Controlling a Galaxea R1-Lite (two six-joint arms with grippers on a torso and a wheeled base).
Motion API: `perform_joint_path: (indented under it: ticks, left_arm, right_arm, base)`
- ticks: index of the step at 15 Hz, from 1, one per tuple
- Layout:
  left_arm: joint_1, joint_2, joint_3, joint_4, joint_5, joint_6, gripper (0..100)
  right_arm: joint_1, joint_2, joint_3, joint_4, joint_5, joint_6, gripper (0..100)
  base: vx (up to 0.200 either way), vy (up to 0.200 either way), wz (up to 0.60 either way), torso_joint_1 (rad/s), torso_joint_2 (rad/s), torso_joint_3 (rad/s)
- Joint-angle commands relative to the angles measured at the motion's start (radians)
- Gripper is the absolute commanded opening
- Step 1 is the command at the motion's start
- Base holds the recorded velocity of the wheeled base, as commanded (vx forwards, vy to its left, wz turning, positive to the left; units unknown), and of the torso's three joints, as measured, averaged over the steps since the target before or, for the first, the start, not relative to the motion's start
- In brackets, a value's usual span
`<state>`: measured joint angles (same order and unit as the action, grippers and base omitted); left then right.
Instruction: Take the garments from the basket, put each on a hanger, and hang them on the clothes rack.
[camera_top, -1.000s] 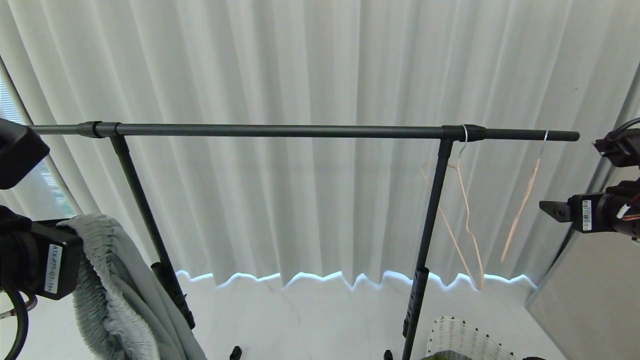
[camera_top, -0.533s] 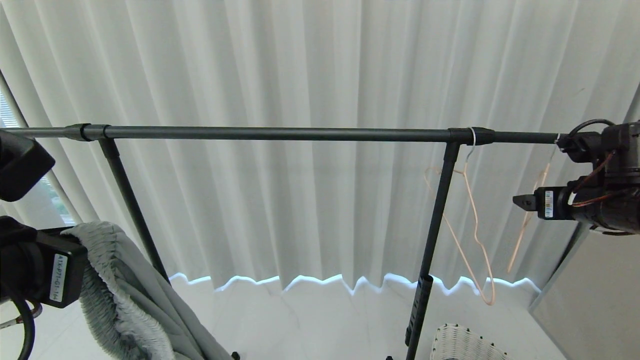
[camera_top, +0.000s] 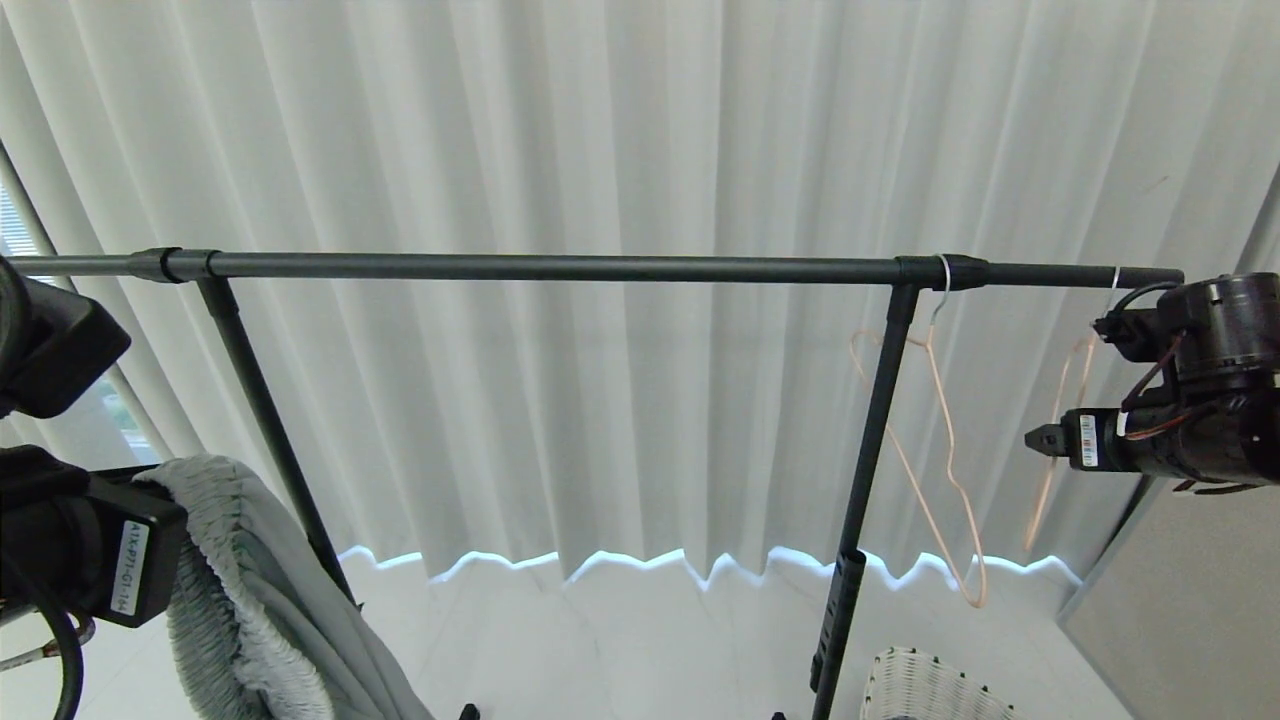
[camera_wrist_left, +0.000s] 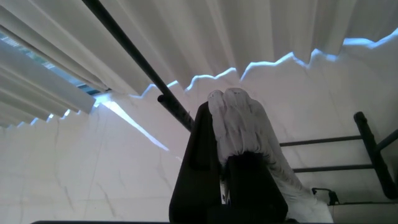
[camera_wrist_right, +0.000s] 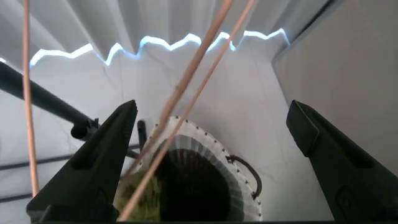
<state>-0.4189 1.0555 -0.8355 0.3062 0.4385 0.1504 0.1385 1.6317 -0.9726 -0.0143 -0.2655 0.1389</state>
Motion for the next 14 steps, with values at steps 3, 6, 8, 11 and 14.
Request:
perform_joint_path:
  ticks: [3,6,8,11,14]
  left_arm:
    - [0.0,0.006,0.0,0.001,0.0,0.0,0]
    - [-0.001,0.004,0.001,0.001,0.0,-0.002,0]
    - [0.0,0.001,0.001,0.001,0.0,-0.003,0]
    - [0.0,-0.002,0.0,-0.007,0.0,-0.002,0]
    - [0.0,0.0,0.001,-0.013,0.0,-0.003,0]
  right_arm:
    - [-0.013,-0.012,0.002,0.007,-0.003,0.022,100]
    - [-0.013,-0.006,0.002,0.008,-0.003,0.024,100]
    - [-0.022,0.017,0.0,0.007,0.002,0.024,100]
    - [-0.045,0.063,-0.003,0.007,0.006,0.025,100]
    - [-0.027,0.063,0.0,0.008,0.023,0.05,100]
  base:
    - [0.0,0.0,0.0,0.0,0.0,0.0]
    - [0.0,0.0,0.0,0.0,0.0,0.0]
    - [0.0,0.0,0.0,0.0,0.0,0.0]
    - [0.0,0.0,0.0,0.0,0.0,0.0]
    - [0.0,0.0,0.0,0.0,0.0,0.0]
